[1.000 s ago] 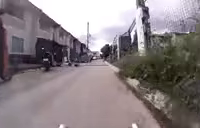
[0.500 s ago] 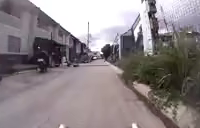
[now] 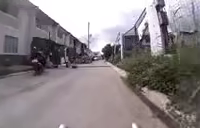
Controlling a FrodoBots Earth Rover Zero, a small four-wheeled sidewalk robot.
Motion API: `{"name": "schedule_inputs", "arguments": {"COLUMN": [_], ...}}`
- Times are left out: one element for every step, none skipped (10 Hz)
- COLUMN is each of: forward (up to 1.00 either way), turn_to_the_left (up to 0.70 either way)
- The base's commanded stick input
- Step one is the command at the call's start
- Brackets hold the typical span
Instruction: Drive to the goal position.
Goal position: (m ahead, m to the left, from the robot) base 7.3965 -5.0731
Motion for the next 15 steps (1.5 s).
{"name": "schedule_inputs", "arguments": {"forward": [1.00,1.00,1.00,1.00,1.00,1.00,1.00,1.00,1.00,1.00,1.00,1.00,1.00,1.00,1.00], "turn_to_the_left": [0.02,0.02,0.02,0.02,0.02,0.02,0.02,0.02,0.02,0.02,0.02,0.02,0.02,0.02,0.02]}}
